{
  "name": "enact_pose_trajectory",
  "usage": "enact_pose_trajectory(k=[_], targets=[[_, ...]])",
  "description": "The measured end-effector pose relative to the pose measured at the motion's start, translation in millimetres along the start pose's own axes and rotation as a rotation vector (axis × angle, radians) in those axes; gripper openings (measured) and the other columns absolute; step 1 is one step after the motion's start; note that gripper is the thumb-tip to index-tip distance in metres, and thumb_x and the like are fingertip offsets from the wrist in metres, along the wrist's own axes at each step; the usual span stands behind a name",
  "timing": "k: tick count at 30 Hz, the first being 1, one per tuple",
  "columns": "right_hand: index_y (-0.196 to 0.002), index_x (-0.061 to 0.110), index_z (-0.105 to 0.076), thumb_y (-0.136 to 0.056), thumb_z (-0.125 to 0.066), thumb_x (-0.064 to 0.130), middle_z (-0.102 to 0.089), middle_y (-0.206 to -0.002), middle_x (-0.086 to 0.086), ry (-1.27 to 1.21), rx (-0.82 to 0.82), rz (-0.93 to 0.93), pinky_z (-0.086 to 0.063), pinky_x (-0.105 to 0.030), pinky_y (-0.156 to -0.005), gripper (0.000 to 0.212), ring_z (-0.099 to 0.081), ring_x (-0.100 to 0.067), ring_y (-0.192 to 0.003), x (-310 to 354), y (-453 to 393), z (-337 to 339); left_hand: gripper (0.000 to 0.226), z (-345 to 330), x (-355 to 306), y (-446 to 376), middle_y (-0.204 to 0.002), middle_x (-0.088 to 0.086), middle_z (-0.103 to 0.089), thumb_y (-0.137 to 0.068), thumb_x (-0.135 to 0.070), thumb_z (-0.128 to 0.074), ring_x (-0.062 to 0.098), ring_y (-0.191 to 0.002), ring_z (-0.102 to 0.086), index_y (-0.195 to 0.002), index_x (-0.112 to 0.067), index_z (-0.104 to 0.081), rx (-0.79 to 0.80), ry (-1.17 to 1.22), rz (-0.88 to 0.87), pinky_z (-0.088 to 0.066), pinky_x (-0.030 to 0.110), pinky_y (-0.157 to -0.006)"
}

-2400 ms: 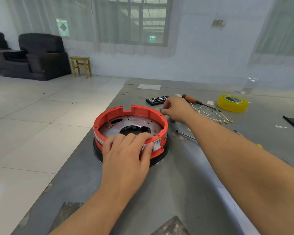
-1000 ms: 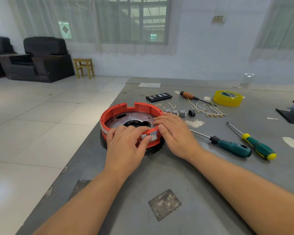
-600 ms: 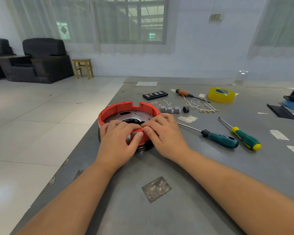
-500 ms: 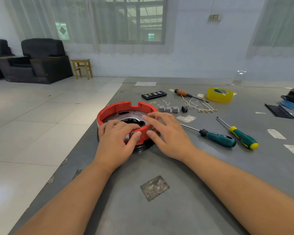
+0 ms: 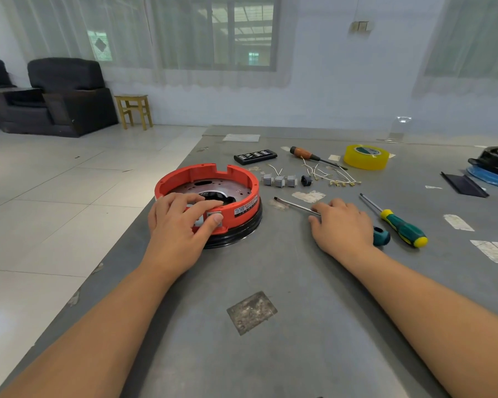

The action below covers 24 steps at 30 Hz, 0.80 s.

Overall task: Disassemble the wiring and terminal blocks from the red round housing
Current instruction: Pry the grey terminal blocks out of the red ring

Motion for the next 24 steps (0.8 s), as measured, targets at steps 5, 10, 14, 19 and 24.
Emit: enact_pose_trajectory(k=[5, 10, 14, 19, 24], targets=[[-0.113, 0.022, -0.061, -0.106, -0.039, 0.035, -0.058, -0.113, -0.006, -0.014, -0.053, -0.004, -0.045, -0.039, -0.069, 0.026, -0.057, -0.029, -0.101, 4, -4, -1, 0.046, 4, 1, -1, -0.137, -0.01, -0.059, -0.1, -0.056, -0.039, 0.017, -0.14, -0.034, -0.131, -0.039, -0.068, 0.01, 0.027, 0.007, -0.019, 0.043, -0.118], [-0.117, 0.021, -0.063, -0.106, -0.041, 0.037, -0.057, -0.106, -0.002, -0.381, -0.361, 0.269, -0.051, -0.04, -0.062, 0.029, -0.059, -0.029, -0.089, 18, 7, 32, 0.042, 11, -1, -2, -0.142, -0.011, -0.058, -0.102, -0.049, -0.042, 0.012, -0.143, -0.035, -0.139, -0.04, -0.059, -0.016, 0.064, 0.025, -0.016, 0.036, -0.117], [-0.118, 0.024, -0.064, -0.104, -0.043, 0.036, -0.056, -0.1, 0.001, -0.389, -0.378, 0.615, -0.052, -0.038, -0.052, 0.028, -0.057, -0.025, -0.073, 55, 32, 41, 0.046, 18, -14, -4, -0.132, -0.031, -0.055, -0.102, -0.047, -0.051, -0.008, -0.134, -0.036, -0.147, -0.043, -0.048, -0.04, 0.15, -0.051, -0.019, 0.026, -0.115], [-0.121, 0.024, -0.065, -0.105, -0.04, 0.036, -0.057, -0.095, 0.0, -0.332, -0.39, 0.703, -0.051, -0.039, -0.049, 0.031, -0.057, -0.027, -0.07, 76, 39, 39, 0.016, 29, -25, -3, -0.109, -0.031, -0.059, -0.099, -0.049, -0.052, -0.018, -0.117, -0.044, -0.109, -0.044, -0.064, -0.101, 0.215, -0.136, -0.034, 0.015, -0.097], [-0.123, 0.026, -0.067, -0.105, -0.04, 0.04, -0.059, -0.091, 0.0, -0.309, -0.37, 0.725, -0.05, -0.037, -0.051, 0.035, -0.056, -0.024, -0.069, 73, 37, 37, 0.016, 32, -29, 0, -0.106, -0.042, -0.058, -0.101, -0.042, -0.058, -0.011, -0.112, -0.049, -0.09, -0.054, -0.061, -0.061, 0.259, -0.123, -0.04, 0.017, -0.086]])
Point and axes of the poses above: each hand's wrist, its own y-axis away from the middle knuckle, its own z-axis out of the back of the hand, x = y × z, the point moved 6 cm from there along -y, towards the middle knuckle
